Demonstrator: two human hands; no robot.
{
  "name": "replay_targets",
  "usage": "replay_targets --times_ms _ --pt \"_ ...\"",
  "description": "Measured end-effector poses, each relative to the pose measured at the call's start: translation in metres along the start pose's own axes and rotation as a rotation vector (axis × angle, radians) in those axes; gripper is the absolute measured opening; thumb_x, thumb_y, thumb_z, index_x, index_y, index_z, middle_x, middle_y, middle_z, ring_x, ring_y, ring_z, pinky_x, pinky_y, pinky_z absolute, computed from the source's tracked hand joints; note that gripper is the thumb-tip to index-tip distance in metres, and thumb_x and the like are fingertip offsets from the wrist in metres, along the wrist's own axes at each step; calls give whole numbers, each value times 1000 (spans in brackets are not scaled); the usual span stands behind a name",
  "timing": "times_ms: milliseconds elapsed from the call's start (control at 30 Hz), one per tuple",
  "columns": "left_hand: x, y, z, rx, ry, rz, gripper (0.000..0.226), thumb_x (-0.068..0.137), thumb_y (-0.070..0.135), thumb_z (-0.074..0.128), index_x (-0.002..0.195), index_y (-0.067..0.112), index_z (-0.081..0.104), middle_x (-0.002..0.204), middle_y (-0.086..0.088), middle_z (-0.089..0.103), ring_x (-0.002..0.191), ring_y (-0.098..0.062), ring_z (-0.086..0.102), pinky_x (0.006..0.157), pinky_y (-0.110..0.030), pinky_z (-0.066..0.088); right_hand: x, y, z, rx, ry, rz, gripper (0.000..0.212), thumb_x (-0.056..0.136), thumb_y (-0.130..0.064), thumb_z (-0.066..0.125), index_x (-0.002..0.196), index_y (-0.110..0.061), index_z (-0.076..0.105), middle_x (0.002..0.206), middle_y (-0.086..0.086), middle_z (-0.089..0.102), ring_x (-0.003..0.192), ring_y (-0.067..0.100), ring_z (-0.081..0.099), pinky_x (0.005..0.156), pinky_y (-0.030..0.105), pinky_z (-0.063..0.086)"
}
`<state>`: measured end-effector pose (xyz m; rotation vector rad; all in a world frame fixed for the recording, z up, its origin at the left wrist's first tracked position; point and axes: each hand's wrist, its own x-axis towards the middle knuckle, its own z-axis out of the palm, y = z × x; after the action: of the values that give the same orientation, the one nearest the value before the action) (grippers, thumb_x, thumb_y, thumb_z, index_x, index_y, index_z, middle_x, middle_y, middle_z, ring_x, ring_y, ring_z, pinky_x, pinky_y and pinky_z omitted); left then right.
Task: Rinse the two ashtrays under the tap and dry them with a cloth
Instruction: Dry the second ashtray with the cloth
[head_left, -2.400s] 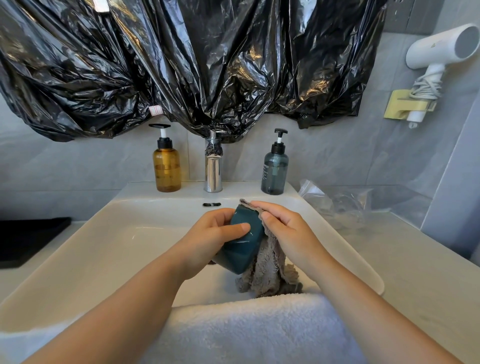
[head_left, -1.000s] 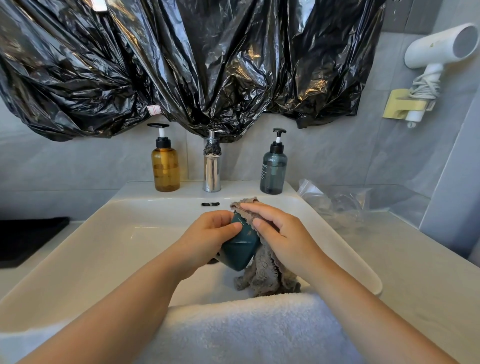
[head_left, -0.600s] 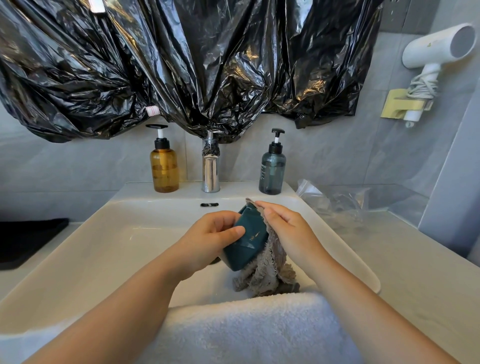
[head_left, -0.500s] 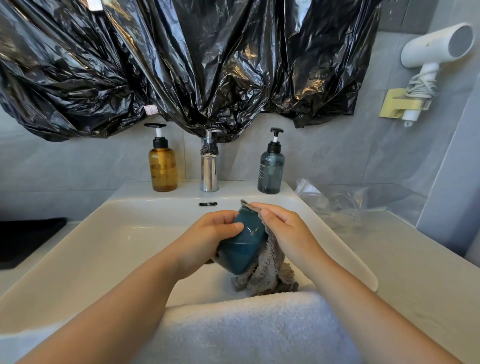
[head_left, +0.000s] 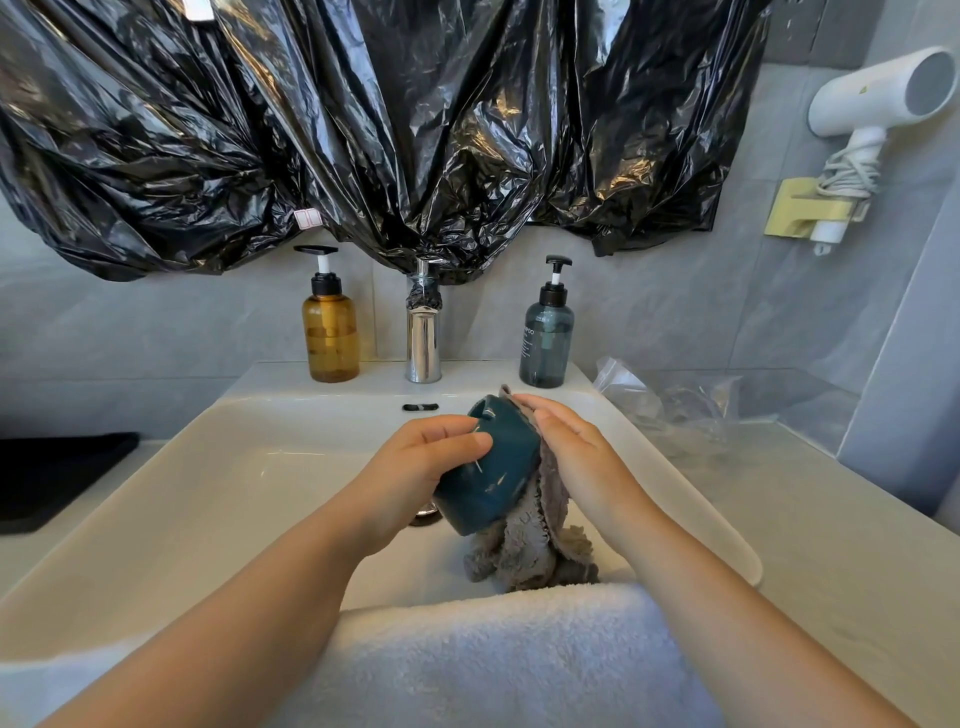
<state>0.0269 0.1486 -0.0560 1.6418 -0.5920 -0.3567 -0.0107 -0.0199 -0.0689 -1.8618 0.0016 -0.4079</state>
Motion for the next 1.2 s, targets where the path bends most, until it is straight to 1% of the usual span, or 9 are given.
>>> replay_targets --times_ms 267,467,533,600,700,833,933,1033,1200 --pt "0 1 3 -7 -20 -32 27 80 31 64 103 18 68 100 -13 70 87 -26 66 83 -40 48 -8 -1 0 -24 -17 -109 32 103 -19 39 123 -32 61 125 -11 62 118 5 55 105 30 44" --pt "-1 3 2 19 48 -58 23 80 36 64 96 20 70 98 -11 71 101 -37 64 94 -53 48 -12 -5 2 -202 -36 -246 38 100 -16 46 132 -33 57 136 -18 55 127 -5 45 101 7 37" --pt "0 3 2 46 18 -46 19 82 36 64 93 21 69 94 -8 72 95 -33 65 83 -46 52 -12 -4 2 -237 -31 -257 38 101 -18 46 135 -33 55 138 -17 54 129 -4 43 97 2 36" --pt "-1 1 2 83 -20 -27 11 93 24 58 95 18 67 89 -5 71 81 -17 66 64 -26 52 -11 -2 3 -253 -47 -227 38 102 -23 44 138 -32 52 141 -15 51 131 -2 41 97 3 36" --pt "-4 0 5 99 -55 -6 15 97 12 50 97 13 64 81 2 69 60 1 64 49 -10 45 -6 1 3 -191 -44 -148 38 103 -28 39 140 -29 50 141 -11 52 130 5 45 105 18 40" --pt "-3 1 6 125 -46 15 16 98 10 48 100 14 64 82 2 68 58 4 63 47 -9 44 -3 6 1 -168 18 -94 38 103 -30 38 139 -26 51 137 -9 56 127 9 49 105 21 41" --pt "-2 1 3 140 10 6 15 98 14 50 100 16 65 90 -4 70 79 -14 66 61 -24 52 -9 4 1 -233 37 -202 38 102 -23 44 139 -28 51 140 -13 53 129 2 46 98 6 37" --pt "-1 0 1 189 22 17 14 97 15 52 103 12 65 99 -11 70 91 -26 64 72 -32 53 -13 1 4 -396 -22 -349 42 100 -18 48 139 -32 50 142 -17 49 132 -6 39 104 6 31" --pt "-5 1 4 208 -33 42 15 98 10 49 96 16 64 86 1 69 65 2 63 52 -10 47 -5 3 1 -259 -6 -172 38 104 -26 38 139 -30 49 137 -18 50 127 -1 44 97 6 33"
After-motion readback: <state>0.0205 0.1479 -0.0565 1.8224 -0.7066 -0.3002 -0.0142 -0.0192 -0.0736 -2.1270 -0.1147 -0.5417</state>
